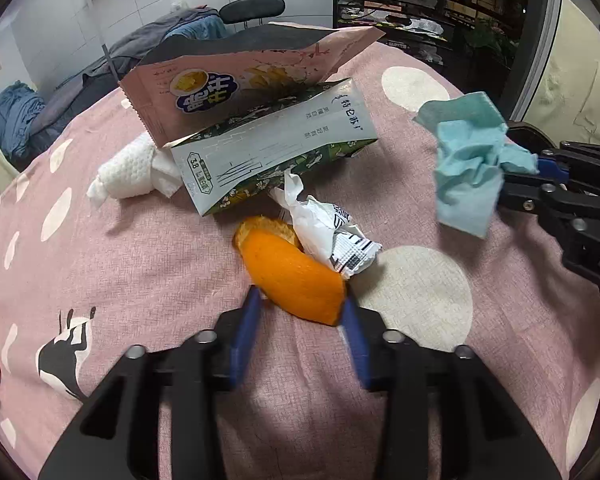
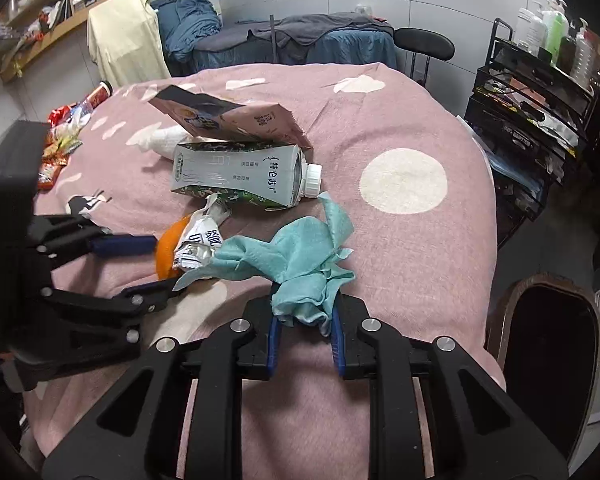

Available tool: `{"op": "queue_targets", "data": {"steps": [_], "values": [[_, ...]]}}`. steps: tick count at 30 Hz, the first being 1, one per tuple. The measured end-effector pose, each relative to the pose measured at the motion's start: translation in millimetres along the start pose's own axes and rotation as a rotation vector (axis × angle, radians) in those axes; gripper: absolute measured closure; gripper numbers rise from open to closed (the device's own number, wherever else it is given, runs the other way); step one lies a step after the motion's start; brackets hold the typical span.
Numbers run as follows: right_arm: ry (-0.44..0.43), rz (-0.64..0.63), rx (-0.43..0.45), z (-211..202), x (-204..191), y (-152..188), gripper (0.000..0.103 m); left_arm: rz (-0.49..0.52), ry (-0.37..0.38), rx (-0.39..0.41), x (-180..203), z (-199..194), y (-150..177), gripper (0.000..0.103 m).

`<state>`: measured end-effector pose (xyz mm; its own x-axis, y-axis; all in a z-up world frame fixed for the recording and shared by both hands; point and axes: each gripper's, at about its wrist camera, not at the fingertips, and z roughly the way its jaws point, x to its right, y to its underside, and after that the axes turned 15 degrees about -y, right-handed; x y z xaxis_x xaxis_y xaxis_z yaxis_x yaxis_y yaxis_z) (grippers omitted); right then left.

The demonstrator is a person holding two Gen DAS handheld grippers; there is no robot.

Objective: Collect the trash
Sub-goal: 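Carry the teal tissue to the bin with the right tool while the left tool grasps the orange peel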

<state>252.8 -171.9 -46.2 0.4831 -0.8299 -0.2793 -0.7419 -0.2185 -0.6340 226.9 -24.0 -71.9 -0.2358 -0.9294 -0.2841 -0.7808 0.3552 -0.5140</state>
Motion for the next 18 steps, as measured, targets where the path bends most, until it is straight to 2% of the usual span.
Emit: {"op": "queue_targets", "data": {"steps": [6,13,18], "values": [[-0.020,0.037,0.055,-17.1,3.4,5.8,0.082,-0.099,0.017,0.032,-19.9,-7.9,8.9,0.082],[-0.032,0.060,0.131,-38.0,4.5,14.2,0.082,-0.210,0.012,0.120,-36.0,-30.4,20.7,0.096],[-0.038,0.077,0.169,-52.1,6.1,23.4,0.082,-0.253,0.017,0.169,-40.1,-47.2,29.3,0.098]]}}
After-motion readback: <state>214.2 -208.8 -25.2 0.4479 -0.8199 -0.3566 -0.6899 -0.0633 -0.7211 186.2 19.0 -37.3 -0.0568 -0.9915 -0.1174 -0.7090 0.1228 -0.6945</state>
